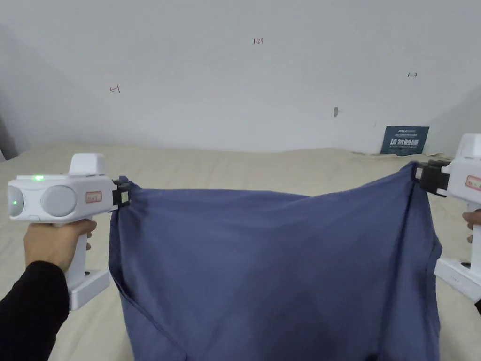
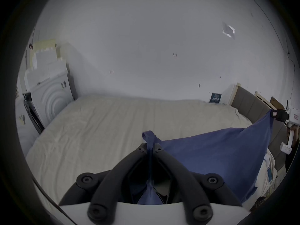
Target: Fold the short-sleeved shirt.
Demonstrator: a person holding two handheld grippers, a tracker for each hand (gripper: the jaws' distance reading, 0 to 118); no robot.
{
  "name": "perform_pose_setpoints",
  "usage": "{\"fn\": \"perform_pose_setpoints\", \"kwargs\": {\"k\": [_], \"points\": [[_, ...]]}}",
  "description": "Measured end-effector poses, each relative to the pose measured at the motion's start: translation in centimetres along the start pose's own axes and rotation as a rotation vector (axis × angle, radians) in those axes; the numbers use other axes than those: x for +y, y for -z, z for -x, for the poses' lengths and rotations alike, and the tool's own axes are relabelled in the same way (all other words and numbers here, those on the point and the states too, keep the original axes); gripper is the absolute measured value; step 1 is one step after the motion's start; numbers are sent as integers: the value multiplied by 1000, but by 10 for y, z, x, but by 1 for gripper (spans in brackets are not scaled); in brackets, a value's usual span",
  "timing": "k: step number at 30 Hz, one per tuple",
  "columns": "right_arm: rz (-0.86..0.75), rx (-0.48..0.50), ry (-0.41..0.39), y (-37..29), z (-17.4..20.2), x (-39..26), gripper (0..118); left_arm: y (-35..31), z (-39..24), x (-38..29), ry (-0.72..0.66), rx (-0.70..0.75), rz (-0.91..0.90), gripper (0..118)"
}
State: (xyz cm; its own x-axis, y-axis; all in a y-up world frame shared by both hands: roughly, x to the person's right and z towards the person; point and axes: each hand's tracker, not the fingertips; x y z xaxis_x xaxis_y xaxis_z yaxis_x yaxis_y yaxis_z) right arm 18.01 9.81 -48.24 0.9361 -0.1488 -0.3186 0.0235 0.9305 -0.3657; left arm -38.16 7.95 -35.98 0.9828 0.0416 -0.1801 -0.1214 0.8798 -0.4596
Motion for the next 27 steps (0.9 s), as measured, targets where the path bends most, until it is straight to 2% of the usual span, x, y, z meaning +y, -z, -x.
{"fn": "perform_pose_setpoints", "kwargs": {"k": [10, 12, 15, 18, 22, 27], "points": [[-250, -62, -32, -21, -3, 126, 0, -17, -9, 139, 42, 45, -210, 1], [-302, -88, -64, -21, -3, 150, 0, -20, -11, 164, 40, 46, -252, 1], [-343, -97, -67, -17, -2, 179, 0, -18, -13, 194, 30, 44, -286, 1], [-375, -103, -78, -9, -3, 202, 0, -9, -16, 221, 79, 72, -321, 1], [-395, -109, -82, 2, -6, 209, 0, 2, -23, 233, 97, 61, -344, 1], [-369, -109, -67, 28, -18, 173, 0, 40, -22, 201, 97, 55, -288, 1]]}}
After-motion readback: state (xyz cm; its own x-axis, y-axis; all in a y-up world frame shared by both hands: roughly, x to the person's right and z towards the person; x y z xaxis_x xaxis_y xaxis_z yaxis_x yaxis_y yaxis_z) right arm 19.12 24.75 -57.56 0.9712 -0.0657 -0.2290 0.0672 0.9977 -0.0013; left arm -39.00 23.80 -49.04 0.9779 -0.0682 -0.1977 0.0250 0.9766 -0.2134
